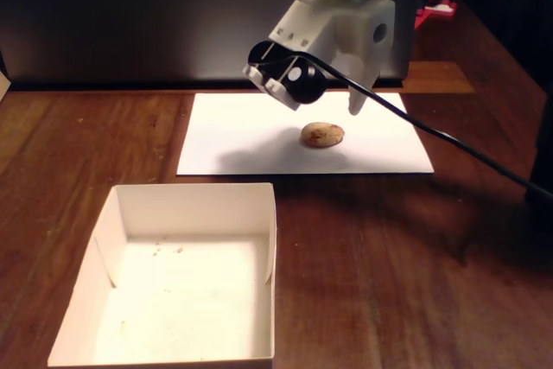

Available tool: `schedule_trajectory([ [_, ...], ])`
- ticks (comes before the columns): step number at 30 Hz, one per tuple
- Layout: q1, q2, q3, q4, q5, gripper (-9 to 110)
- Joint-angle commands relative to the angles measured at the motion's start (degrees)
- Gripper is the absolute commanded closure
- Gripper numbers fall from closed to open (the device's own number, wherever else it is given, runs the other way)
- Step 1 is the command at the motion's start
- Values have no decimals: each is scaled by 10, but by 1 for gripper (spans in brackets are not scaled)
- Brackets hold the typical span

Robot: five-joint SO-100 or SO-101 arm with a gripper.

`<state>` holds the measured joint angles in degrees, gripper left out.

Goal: Grasp a mini cookies block and put it in the white box.

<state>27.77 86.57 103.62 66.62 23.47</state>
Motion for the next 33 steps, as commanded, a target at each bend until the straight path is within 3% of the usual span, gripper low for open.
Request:
schedule_trajectory([
  [1, 6, 4, -58, -7, -8, 66],
  [33, 15, -105, -107, -54, -28, 63],
])
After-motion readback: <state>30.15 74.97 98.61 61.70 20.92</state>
